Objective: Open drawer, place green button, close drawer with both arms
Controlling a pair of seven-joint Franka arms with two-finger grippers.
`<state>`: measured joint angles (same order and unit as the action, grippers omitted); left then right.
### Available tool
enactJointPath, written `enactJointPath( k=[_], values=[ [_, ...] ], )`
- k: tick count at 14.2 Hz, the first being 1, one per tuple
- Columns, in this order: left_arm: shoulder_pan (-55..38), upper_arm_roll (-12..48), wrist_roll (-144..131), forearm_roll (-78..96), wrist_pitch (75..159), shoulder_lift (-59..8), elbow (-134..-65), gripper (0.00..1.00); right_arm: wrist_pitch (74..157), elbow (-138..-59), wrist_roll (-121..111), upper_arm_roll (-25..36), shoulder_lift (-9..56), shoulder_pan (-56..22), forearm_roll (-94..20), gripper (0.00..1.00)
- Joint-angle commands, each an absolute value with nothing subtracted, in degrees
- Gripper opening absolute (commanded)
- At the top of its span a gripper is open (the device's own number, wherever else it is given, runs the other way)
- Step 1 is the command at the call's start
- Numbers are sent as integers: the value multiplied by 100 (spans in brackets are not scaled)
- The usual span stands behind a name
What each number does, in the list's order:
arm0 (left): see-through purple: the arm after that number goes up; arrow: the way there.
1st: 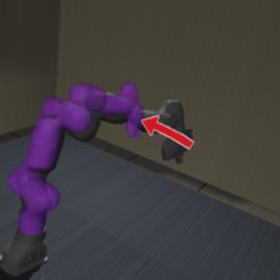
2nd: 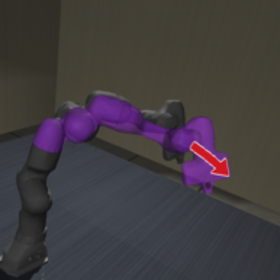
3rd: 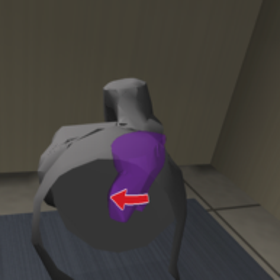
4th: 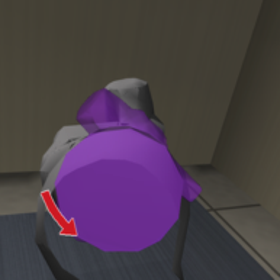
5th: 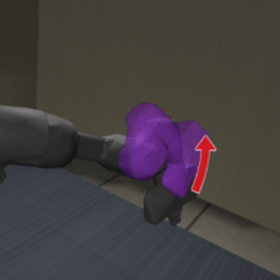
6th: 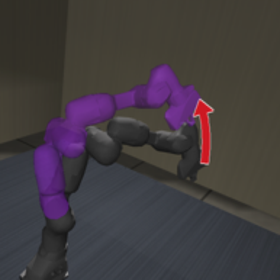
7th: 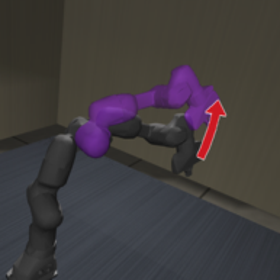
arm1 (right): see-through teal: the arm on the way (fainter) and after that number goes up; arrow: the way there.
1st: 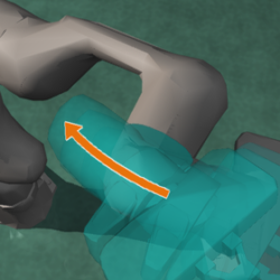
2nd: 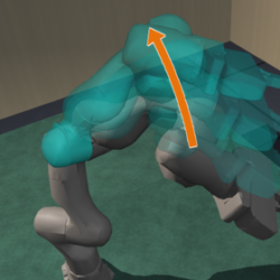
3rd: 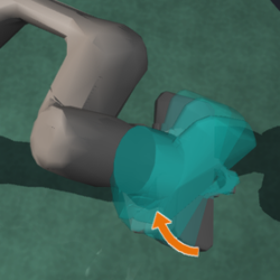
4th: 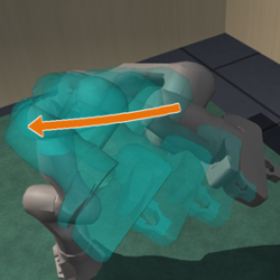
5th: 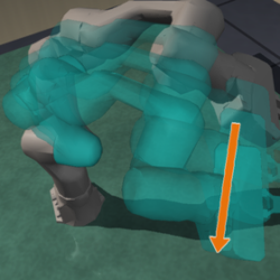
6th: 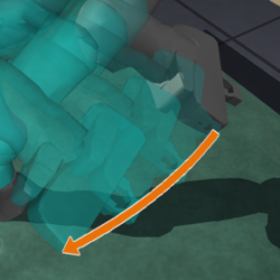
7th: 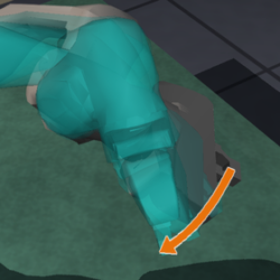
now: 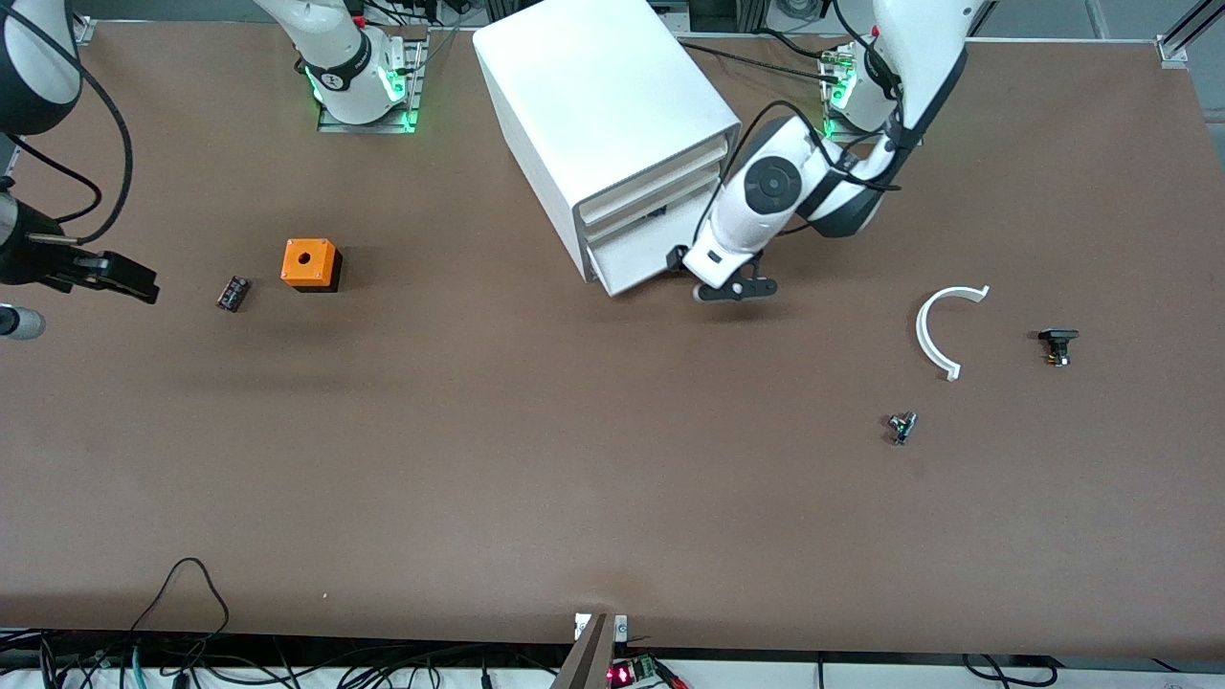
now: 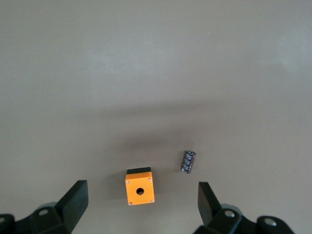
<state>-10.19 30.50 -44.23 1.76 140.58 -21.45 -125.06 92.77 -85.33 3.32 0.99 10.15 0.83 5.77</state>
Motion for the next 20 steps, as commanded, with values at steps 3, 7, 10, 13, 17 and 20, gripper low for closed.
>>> enactJointPath(
  k=[3, 7, 10, 13, 17, 20],
  values=[
    [-1011, 3217, -4386, 255, 13809, -1846, -12700, 100, 9255, -8789, 211, 334, 817, -176, 519, 100],
    [-601, 3182, -4377, 246, 13781, -1400, -12552, 100, 9586, -9348, 281, 325, 459, -185, 519, 100],
    [297, 3059, -4386, 246, 13729, -635, -12270, 100, 10098, -10308, 229, 404, -219, -176, 510, 100],
    [404, 2489, -4290, 246, 12801, 121, -12104, 100, 10055, -10248, 229, 465, -150, -158, 458, 100],
    [404, 1734, -2572, 176, 10412, 369, -10621, 100, 10072, -10169, 176, 554, -97, -176, 263, 100],
    [404, 1039, -1943, 150, 9809, 378, -9933, 100, 10063, -10134, 123, 536, -97, -193, 290, 100]
  ],
)
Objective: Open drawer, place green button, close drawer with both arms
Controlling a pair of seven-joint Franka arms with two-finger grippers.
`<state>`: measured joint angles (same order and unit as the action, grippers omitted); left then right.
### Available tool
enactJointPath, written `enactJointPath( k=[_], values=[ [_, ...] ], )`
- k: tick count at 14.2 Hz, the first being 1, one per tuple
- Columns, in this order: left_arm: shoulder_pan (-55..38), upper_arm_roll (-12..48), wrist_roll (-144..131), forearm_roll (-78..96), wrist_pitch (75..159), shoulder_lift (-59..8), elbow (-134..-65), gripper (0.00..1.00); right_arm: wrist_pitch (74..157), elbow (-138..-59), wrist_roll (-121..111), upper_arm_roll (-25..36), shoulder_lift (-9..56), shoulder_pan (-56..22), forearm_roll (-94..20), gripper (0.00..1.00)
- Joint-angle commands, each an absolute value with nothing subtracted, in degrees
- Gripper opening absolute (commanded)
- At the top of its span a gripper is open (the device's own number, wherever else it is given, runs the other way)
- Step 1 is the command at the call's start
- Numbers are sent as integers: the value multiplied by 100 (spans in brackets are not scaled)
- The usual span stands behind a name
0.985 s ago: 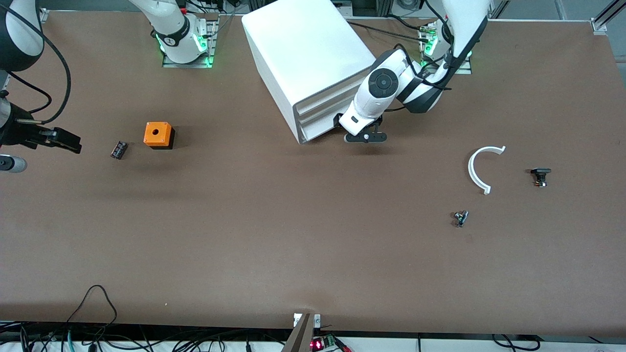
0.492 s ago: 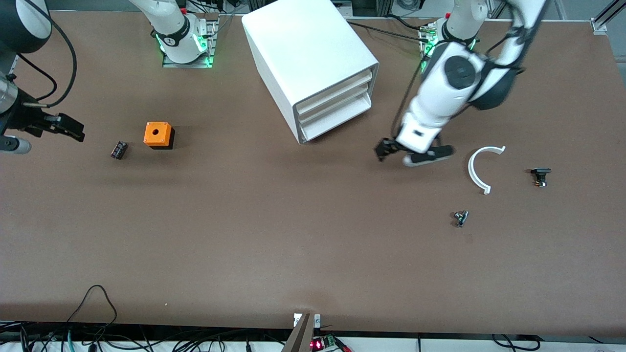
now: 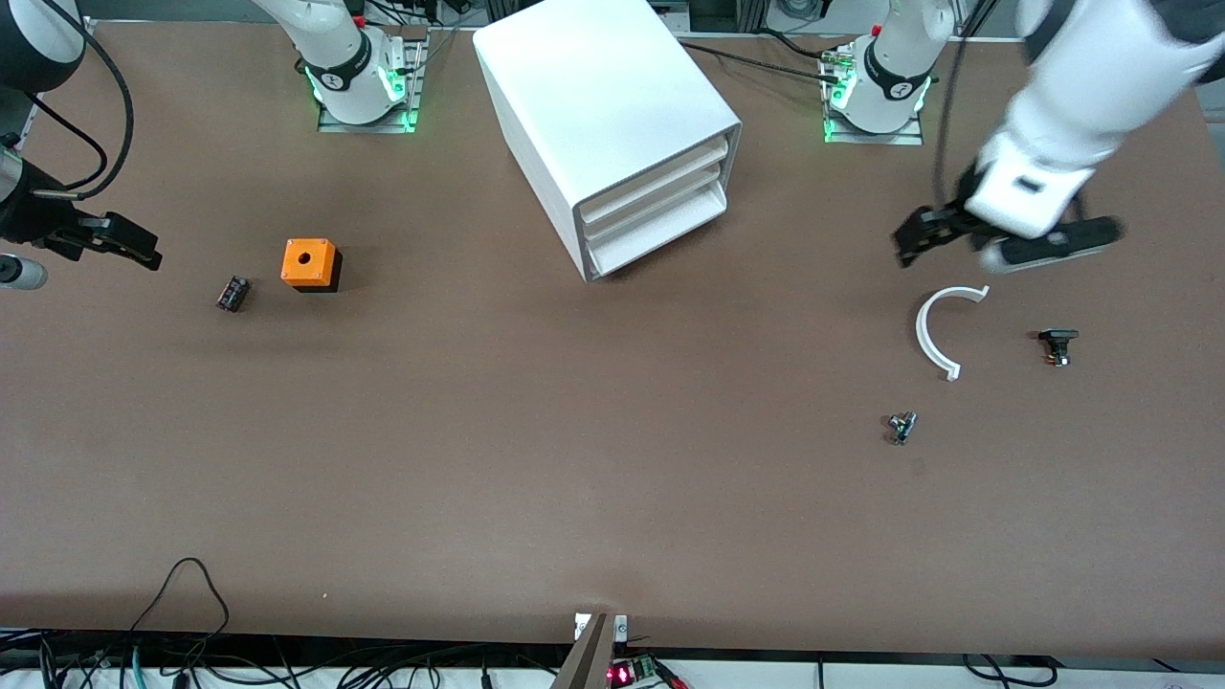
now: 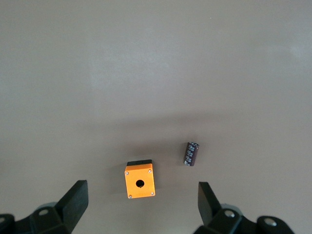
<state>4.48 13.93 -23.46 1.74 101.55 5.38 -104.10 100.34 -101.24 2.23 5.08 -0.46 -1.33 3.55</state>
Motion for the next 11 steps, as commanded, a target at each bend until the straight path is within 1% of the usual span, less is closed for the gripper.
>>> enactJointPath(
  k=[1, 2, 4, 8, 11],
  values=[
    [404, 881, -1934, 54, 9704, 413, -9845, 100, 10063, -10134, 132, 536, -88, -202, 290, 100],
    [413, 853, -1951, -113, 9555, 465, -9818, 100, 10063, -10134, 132, 536, -88, -202, 290, 100],
    [413, 826, -1934, -447, 9519, 483, -9791, 100, 10055, -10073, 123, 545, -88, -193, 272, 100],
    [439, 826, -1890, -457, 9360, 492, -9773, 100, 10046, -10020, 123, 545, -70, -193, 273, 100],
    [570, 800, -945, -396, 9325, 466, -9659, 100, 10037, -10020, 97, 545, -70, -193, 281, 100]
  ],
)
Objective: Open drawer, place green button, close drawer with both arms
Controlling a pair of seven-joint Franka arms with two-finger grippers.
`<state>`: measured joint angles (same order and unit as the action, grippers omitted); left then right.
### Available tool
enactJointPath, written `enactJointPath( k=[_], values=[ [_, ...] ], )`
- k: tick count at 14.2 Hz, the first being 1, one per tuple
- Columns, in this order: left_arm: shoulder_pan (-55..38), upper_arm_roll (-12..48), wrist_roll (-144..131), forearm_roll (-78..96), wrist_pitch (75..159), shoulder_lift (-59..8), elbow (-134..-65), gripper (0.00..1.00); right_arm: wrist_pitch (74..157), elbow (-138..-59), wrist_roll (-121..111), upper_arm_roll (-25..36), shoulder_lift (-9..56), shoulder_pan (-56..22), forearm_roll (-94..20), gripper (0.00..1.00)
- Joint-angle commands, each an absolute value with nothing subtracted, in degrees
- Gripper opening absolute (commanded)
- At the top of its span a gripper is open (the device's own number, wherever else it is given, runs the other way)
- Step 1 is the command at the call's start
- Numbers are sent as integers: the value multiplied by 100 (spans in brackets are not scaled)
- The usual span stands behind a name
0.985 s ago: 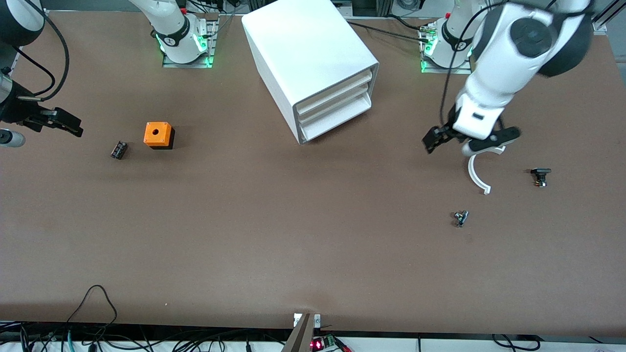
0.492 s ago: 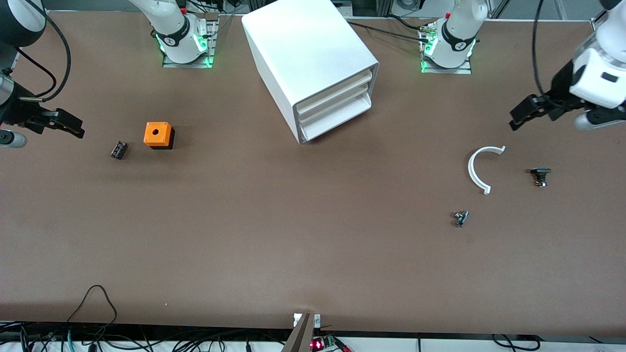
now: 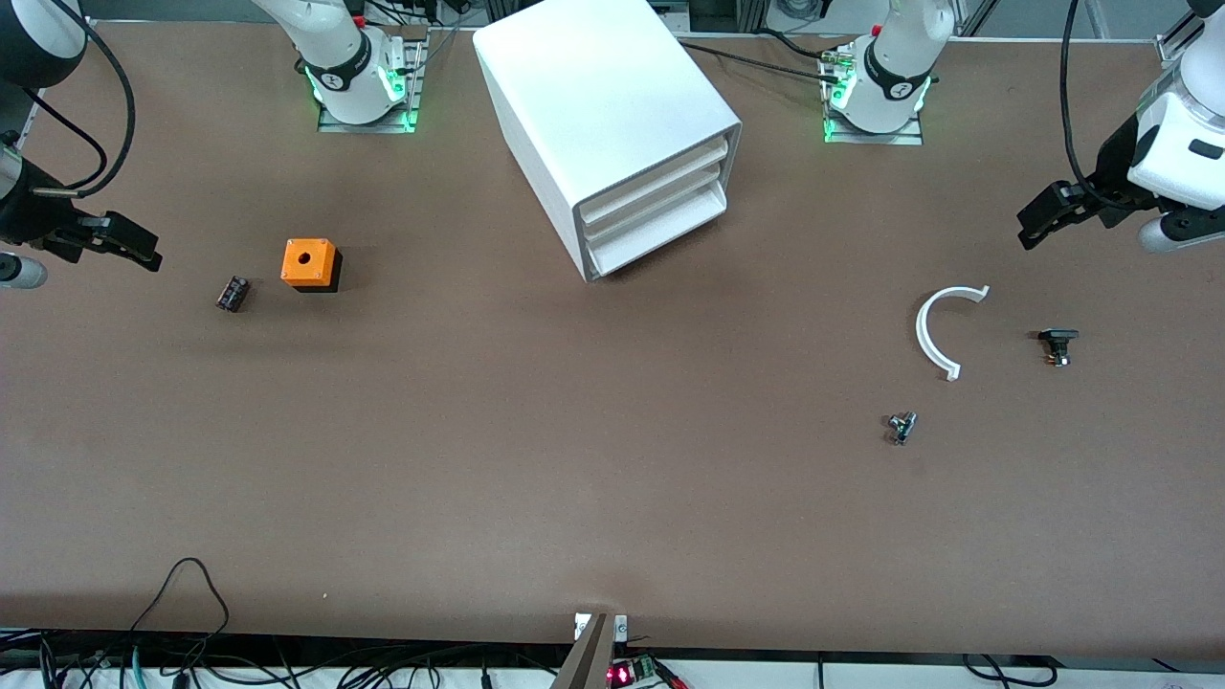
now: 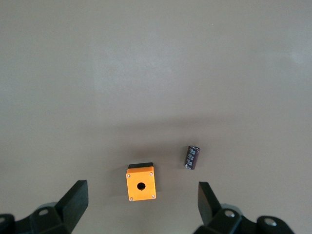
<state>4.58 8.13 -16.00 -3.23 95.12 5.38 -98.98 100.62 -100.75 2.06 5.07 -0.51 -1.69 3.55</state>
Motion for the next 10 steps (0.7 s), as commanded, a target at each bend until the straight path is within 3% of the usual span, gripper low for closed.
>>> enactJointPath(
  k=[1, 10],
  values=[
    [632, 800, -749, -387, 9325, 448, -9642, 100, 10037, -10020, 97, 545, -70, -193, 281, 100],
    [589, 923, -738, -360, 9088, 413, -9475, 100, 10028, -10020, 105, 536, -62, -202, 281, 100]
  ],
)
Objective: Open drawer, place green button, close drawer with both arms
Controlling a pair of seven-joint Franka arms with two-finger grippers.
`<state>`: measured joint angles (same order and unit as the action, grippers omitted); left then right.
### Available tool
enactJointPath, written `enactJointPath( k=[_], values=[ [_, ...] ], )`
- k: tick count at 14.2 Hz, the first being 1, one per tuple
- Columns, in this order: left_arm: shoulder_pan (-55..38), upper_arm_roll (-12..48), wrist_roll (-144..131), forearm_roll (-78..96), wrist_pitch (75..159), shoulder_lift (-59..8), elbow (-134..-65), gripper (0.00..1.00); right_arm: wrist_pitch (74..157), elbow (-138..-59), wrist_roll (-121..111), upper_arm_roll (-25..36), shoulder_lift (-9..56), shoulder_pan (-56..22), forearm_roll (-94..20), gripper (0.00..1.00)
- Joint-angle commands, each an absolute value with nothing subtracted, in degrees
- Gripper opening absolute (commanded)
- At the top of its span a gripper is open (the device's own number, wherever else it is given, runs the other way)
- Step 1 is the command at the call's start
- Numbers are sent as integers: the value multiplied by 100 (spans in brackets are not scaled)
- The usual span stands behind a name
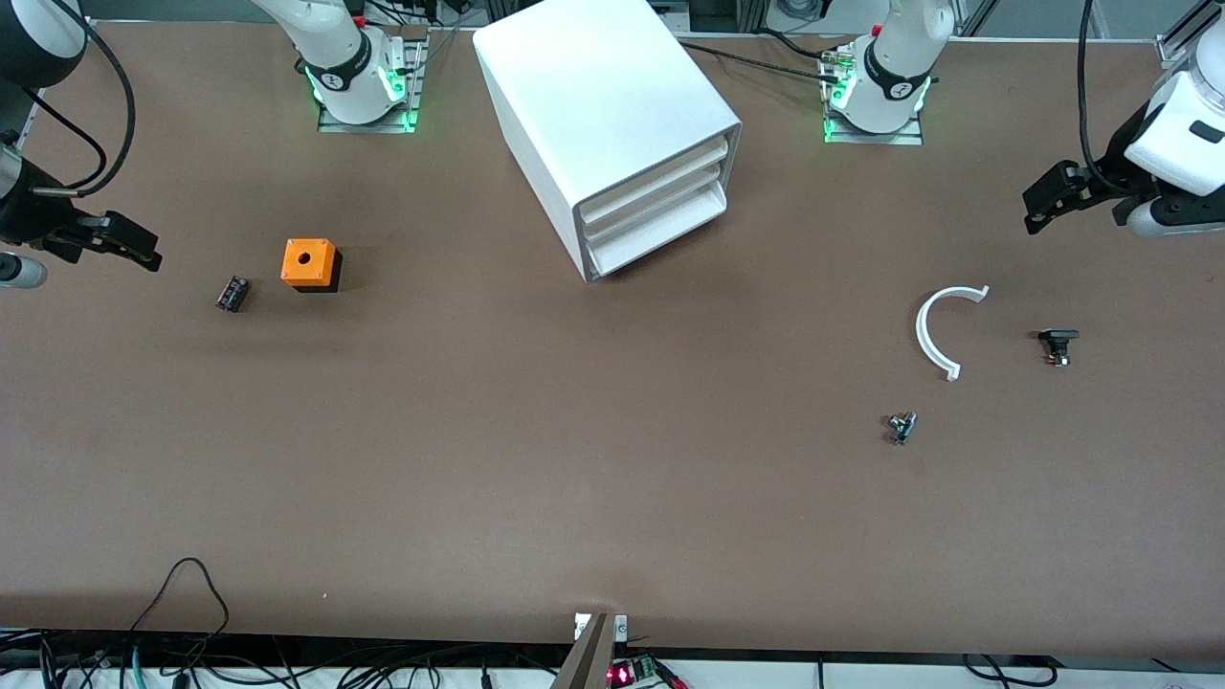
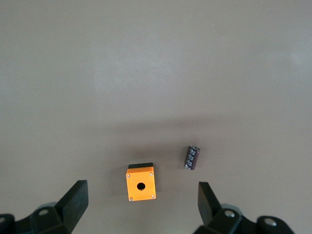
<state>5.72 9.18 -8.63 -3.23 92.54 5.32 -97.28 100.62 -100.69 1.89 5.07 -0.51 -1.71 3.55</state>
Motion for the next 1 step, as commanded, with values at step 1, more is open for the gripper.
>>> enactJointPath(
  k=[1],
  values=[
    [598, 932, -730, -360, 9097, 404, -9449, 100, 10028, -10020, 105, 536, -70, -202, 281, 100]
  ],
)
